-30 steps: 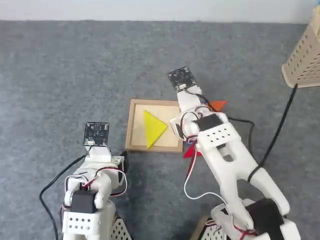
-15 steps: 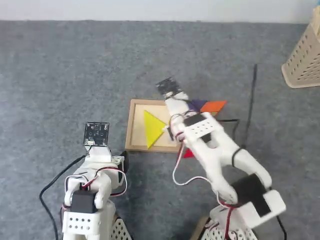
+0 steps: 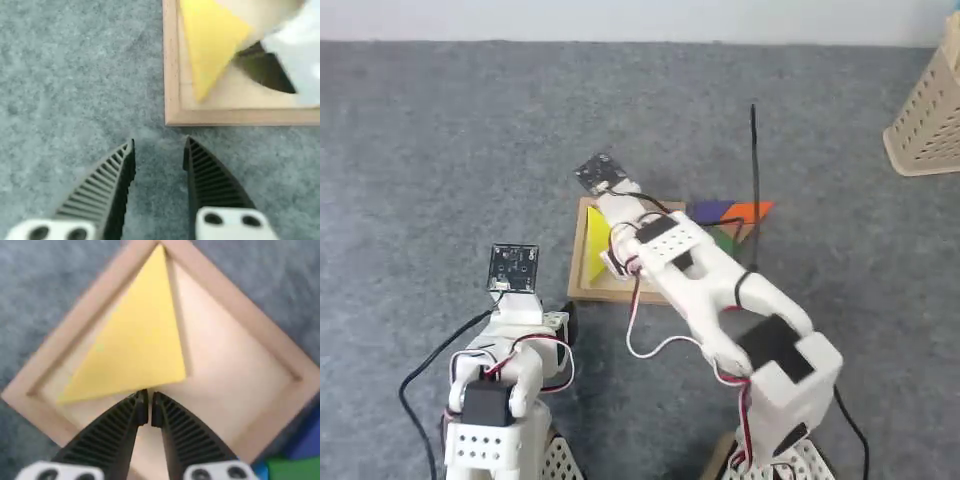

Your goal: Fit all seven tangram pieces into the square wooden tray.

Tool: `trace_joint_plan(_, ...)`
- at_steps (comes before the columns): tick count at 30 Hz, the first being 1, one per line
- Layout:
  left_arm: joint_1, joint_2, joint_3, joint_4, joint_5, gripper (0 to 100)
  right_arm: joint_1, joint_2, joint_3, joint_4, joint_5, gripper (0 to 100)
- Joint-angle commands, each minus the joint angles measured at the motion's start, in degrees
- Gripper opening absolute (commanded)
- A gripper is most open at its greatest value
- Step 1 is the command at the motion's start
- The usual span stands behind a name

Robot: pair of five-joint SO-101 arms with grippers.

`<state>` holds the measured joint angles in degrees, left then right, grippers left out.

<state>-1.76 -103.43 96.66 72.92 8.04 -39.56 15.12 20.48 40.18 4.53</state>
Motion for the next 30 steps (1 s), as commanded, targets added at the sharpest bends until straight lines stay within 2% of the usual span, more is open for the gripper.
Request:
trace_joint_plan(1, -0.4, -1.1, -0.1, -0.4, 0.4, 15, -2.6, 1.6, -7.4, 2.2, 1.2, 3.8)
trace_joint_plan(10, -0.4, -1.1, -0.1, -0.4, 0.4, 15, -2.2, -0.9, -9.2, 7.6, 1.4, 3.8)
trace_joint_plan(16, -0.4, -1.1, -0.1, -0.4, 0.4, 15, 5.5, -6.5, -4.0, 8.5, 1.1, 3.8)
trace_joint_plan(21, -0.4, -1.1, -0.1, -0.4, 0.4, 15, 11.1, -2.8, -1.8, 4.3, 1.1, 3.8)
trace_joint_plan(30, -0.4, -1.1, -0.1, -0.4, 0.4, 15, 20.2, -0.1, -4.7, 5.3, 1.3, 3.8)
